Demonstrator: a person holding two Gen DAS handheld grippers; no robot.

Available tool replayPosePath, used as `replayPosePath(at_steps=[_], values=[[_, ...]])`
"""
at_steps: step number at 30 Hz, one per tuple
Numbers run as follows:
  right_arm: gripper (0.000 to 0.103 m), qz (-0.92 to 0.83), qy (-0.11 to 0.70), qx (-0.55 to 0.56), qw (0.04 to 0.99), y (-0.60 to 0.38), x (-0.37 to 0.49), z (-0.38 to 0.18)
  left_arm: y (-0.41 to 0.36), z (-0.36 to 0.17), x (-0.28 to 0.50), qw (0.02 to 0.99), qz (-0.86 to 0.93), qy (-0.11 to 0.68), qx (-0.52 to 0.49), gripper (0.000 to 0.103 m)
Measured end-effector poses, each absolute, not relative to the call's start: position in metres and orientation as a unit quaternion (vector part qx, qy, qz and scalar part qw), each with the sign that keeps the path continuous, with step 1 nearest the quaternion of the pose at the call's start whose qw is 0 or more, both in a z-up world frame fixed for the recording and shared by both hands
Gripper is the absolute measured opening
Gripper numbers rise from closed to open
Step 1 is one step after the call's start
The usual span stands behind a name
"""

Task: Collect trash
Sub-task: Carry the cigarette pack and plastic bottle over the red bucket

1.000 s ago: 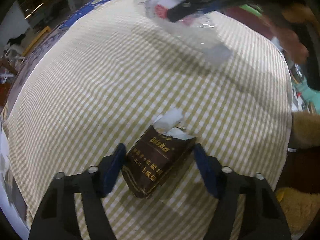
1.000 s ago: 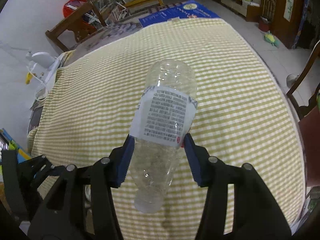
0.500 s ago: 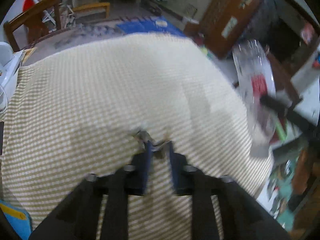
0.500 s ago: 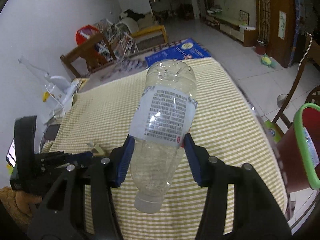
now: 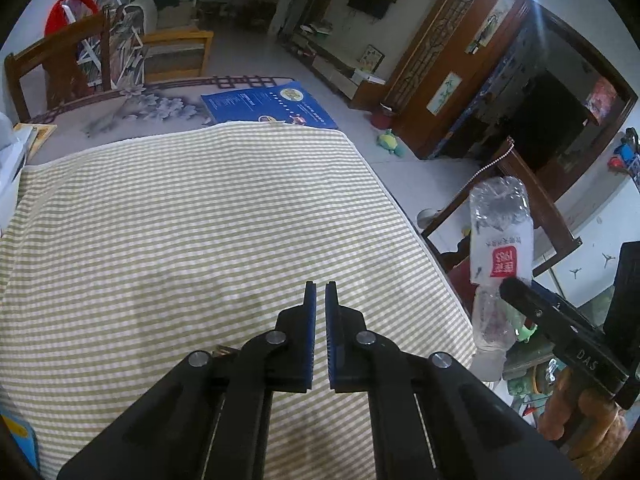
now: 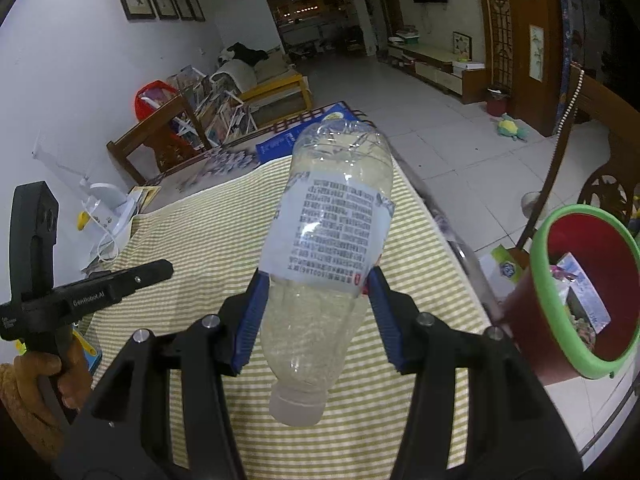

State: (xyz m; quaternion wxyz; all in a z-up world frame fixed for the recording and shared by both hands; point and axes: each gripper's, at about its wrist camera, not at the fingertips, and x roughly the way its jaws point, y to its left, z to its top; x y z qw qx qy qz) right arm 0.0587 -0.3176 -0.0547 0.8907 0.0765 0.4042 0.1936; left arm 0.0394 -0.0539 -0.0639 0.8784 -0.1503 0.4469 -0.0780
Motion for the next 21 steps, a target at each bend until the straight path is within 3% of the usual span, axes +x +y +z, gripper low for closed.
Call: replayPosePath(at_steps=[1, 2, 3, 4, 5, 16, 18, 21], values=[[0.050, 0.192, 0.405, 0.077, 0.890, -0.322, 0.059, -0.056, -0.050, -0.067, 0.040, 0.879, -0.074, 0.447, -0.145, 0.004], [0.050, 0.191, 0.407, 0.078, 0.890, -0.326, 0.059, -0.057, -0.048, -0.069, 0.041, 0.881, -0.067, 0.448, -0.139, 0.017], [0.050, 0.190, 0.408, 0.079, 0.889, -0.329, 0.059, -0.058, -0.045, -0.073, 0.039, 0.881, -0.054, 0.452, -0.129, 0.050], [0.050, 0.189, 0.411, 0.081, 0.888, -0.332, 0.059, -0.060, -0.042, -0.076, 0.037, 0.881, -0.044, 0.455, -0.124, 0.063], [0.050, 0.188, 0.413, 0.082, 0.887, -0.335, 0.060, -0.061, -0.038, -0.083, 0.033, 0.878, -0.035, 0.461, -0.121, 0.068], [0.050, 0.202, 0.422, 0.078, 0.880, -0.332, 0.063, -0.066, -0.031, -0.182, 0.025, 0.814, -0.002, 0.576, -0.075, 0.066], [0.050, 0.203, 0.424, 0.075, 0.880, -0.332, 0.063, -0.067, -0.029, -0.194, 0.026, 0.805, -0.005, 0.587, -0.081, 0.051], [0.050, 0.205, 0.421, 0.074, 0.880, -0.333, 0.062, -0.065, -0.030, -0.191, 0.022, 0.812, -0.007, 0.577, -0.084, 0.041]])
